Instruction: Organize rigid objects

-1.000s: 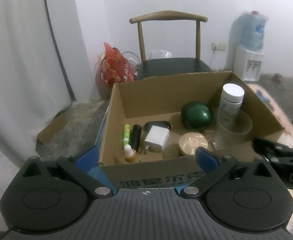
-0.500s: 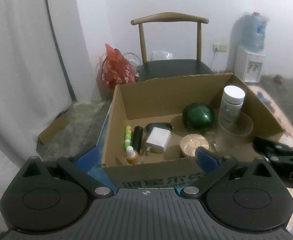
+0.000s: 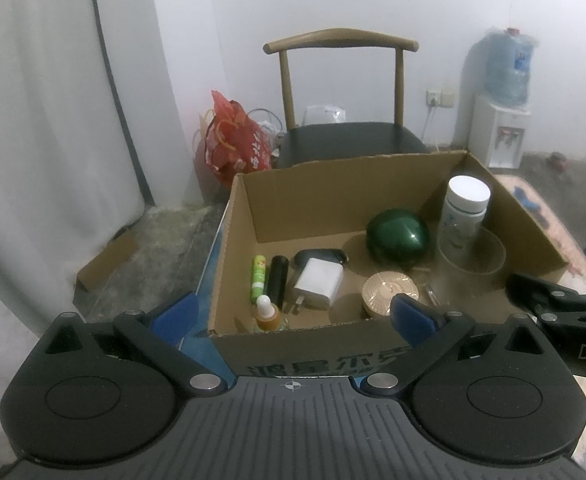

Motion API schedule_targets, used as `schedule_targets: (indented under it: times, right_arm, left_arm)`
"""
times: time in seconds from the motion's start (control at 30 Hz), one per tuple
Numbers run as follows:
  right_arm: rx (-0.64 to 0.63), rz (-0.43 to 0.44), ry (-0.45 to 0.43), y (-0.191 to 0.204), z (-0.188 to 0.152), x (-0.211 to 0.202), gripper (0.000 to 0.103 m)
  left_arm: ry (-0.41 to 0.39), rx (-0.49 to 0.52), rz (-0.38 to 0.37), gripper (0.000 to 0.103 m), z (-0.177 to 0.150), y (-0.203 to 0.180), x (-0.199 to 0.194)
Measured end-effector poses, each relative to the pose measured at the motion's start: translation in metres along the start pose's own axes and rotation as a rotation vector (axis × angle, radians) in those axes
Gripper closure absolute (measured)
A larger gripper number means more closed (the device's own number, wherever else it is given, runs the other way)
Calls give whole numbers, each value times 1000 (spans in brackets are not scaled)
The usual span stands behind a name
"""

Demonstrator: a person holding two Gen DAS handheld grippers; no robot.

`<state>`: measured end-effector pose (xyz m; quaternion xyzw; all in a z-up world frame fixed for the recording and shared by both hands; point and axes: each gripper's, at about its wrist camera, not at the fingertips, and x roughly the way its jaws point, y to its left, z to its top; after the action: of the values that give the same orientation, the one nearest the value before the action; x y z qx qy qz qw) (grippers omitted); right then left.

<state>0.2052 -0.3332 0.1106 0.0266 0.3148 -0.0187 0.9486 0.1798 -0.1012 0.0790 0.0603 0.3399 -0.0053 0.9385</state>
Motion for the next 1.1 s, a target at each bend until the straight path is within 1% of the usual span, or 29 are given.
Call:
schedule_targets:
  times: [1.1]
  right_arm:
    - [2, 0, -2, 0, 1, -1, 0]
  left_arm:
    - [-4, -2, 2, 1, 2, -1, -2]
